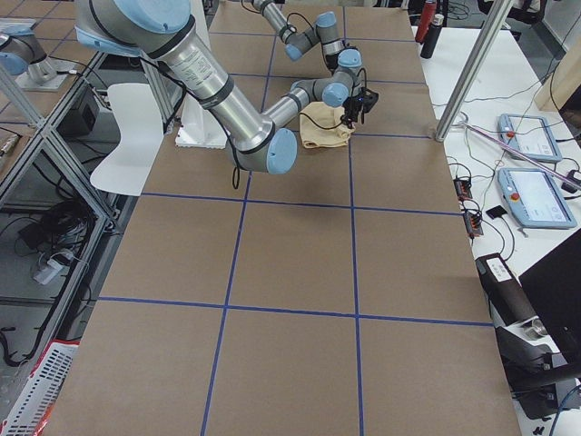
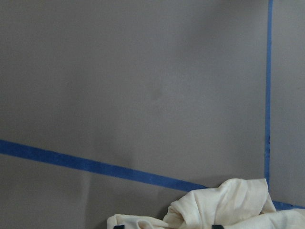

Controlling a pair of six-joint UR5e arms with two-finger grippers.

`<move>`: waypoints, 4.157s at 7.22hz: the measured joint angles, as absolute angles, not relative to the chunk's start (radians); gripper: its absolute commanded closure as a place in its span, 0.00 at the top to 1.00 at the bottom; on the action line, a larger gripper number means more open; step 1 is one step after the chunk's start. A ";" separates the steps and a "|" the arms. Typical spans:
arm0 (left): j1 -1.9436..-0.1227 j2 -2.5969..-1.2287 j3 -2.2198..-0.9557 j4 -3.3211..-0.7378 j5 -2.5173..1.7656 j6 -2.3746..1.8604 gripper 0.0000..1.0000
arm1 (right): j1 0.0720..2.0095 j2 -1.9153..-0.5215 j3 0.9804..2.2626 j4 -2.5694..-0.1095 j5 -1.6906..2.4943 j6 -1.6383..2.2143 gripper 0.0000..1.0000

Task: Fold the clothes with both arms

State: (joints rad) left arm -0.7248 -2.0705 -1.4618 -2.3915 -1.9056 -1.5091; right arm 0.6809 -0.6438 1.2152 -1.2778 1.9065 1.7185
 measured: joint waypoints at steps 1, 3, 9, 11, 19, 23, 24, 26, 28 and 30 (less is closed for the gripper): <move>-0.764 -2.070 -1.464 -2.389 -1.954 -1.496 0.99 | 0.692 -0.631 1.215 -1.278 1.920 1.712 1.00; -0.856 -2.055 -1.467 -2.381 -2.054 -1.425 0.99 | 0.686 -0.602 1.223 -1.283 1.951 1.668 1.00; -0.999 -1.995 -1.463 -2.378 -2.157 -1.249 0.99 | 0.493 -0.573 1.226 -1.444 1.793 1.312 1.00; -1.001 -1.990 -1.459 -2.379 -2.156 -1.247 0.99 | 0.489 -0.572 1.184 -1.404 1.726 1.225 1.00; -1.005 -1.979 -1.456 -2.382 -2.151 -1.246 0.99 | 0.609 -0.473 0.955 -1.203 1.702 1.152 1.00; -1.109 -1.940 -1.453 -2.377 -2.152 -1.049 0.99 | 0.796 -0.498 1.021 -1.350 1.899 1.006 1.00; -1.135 -1.920 -1.448 -2.378 -2.132 -1.043 0.99 | 0.847 -0.556 1.100 -1.420 1.936 0.927 1.00; -1.162 -1.877 -1.432 -2.407 -2.050 -1.087 0.99 | 0.913 -0.707 1.239 -1.466 1.958 0.803 1.00; -1.216 -1.854 -1.405 -2.478 -2.014 -1.086 0.99 | 1.002 -0.859 1.344 -1.466 1.969 0.718 1.00; -1.243 -1.819 -1.387 -2.535 -2.010 -1.006 0.99 | 1.067 -0.942 1.373 -1.465 1.969 0.642 1.00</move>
